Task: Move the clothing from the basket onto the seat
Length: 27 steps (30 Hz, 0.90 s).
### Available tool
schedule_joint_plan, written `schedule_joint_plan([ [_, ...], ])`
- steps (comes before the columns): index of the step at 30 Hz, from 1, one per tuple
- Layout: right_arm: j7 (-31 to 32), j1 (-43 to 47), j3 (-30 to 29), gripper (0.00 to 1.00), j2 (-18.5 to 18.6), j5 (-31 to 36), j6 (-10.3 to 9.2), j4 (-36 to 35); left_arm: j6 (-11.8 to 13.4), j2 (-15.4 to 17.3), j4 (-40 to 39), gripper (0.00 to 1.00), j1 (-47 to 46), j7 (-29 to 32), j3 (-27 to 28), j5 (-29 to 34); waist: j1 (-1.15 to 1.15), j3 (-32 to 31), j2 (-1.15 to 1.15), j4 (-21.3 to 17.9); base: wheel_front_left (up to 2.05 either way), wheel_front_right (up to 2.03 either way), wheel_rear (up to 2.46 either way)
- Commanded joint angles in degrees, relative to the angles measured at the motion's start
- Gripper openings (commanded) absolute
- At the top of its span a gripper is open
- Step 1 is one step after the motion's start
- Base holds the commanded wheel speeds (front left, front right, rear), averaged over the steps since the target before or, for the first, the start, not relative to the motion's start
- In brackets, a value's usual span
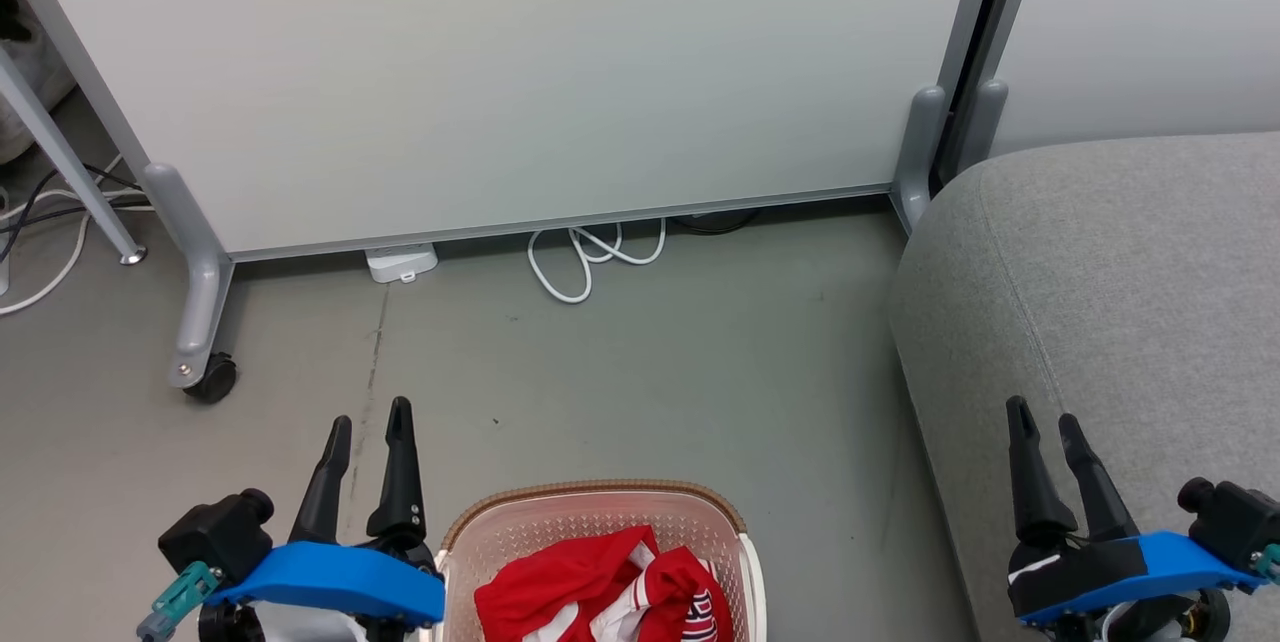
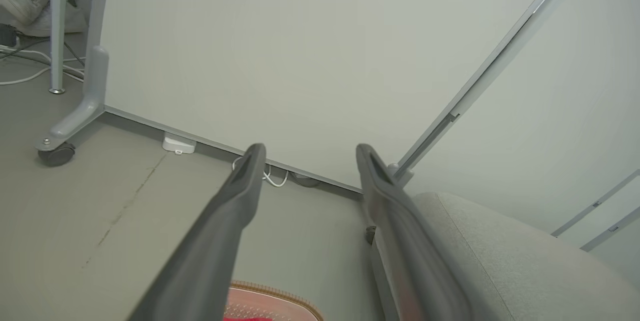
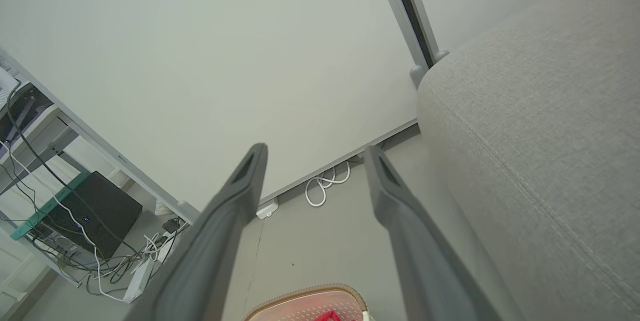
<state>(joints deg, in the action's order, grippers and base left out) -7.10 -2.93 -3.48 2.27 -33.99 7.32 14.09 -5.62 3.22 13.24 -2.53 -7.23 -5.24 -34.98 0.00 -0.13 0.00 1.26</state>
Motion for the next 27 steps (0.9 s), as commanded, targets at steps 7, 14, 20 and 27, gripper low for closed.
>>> schedule_joint_plan([
  [7, -1.0, -1.1, -0.2, 1.0, 0.5, 6.6, 0.16, -0.5, 0.0, 0.5, 0.3, 1.0, -1.5, -1.6, -1.0, 6.0, 0.0, -0.1, 0.0, 0.2, 0.0, 0.0, 0.0],
  [14, -1.7, -1.0, -0.1, 1.0, 0.6, 10.9, 0.15, -0.4, 0.0, 0.8, 1.1, 1.0, -1.6, -2.6, -2.0, 10.3, 0.0, -0.1, 0.0, 0.4, 0.0, 0.0, 0.0],
  [20, -2.2, -1.1, 0.0, 1.0, 0.6, 13.9, 0.16, -0.4, 0.1, 0.8, 1.5, 1.0, -1.7, -3.2, -2.2, 12.8, 0.0, -0.2, 0.0, 0.5, 0.0, 0.0, 0.0],
  [27, -2.8, -0.5, -0.1, 1.0, 0.7, 17.6, 0.17, -0.7, -0.3, 0.5, 2.6, 1.0, -1.8, -4.1, -2.5, 15.2, 0.0, -0.3, 0.0, 0.8, 0.0, 0.0, 0.0],
])
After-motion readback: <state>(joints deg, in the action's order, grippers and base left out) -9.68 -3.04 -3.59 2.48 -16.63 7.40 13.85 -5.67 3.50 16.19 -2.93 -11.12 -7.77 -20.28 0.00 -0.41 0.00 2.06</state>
